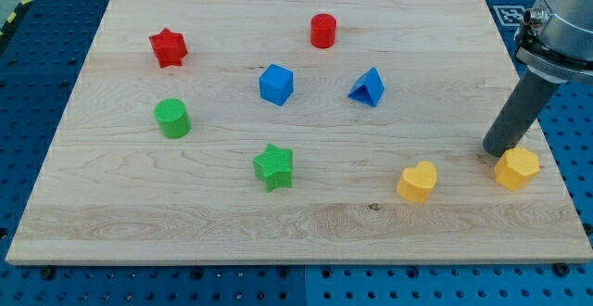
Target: Place the yellow hexagon to the right of the yellow heart
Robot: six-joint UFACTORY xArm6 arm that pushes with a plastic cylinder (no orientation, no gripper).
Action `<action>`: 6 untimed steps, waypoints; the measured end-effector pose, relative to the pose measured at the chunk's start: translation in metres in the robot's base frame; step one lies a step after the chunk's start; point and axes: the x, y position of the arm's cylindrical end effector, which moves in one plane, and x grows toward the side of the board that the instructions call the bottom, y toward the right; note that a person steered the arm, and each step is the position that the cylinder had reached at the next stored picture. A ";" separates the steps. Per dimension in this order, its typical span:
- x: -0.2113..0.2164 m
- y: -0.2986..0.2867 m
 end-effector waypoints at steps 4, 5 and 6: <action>0.009 0.033; 0.024 0.033; 0.035 0.030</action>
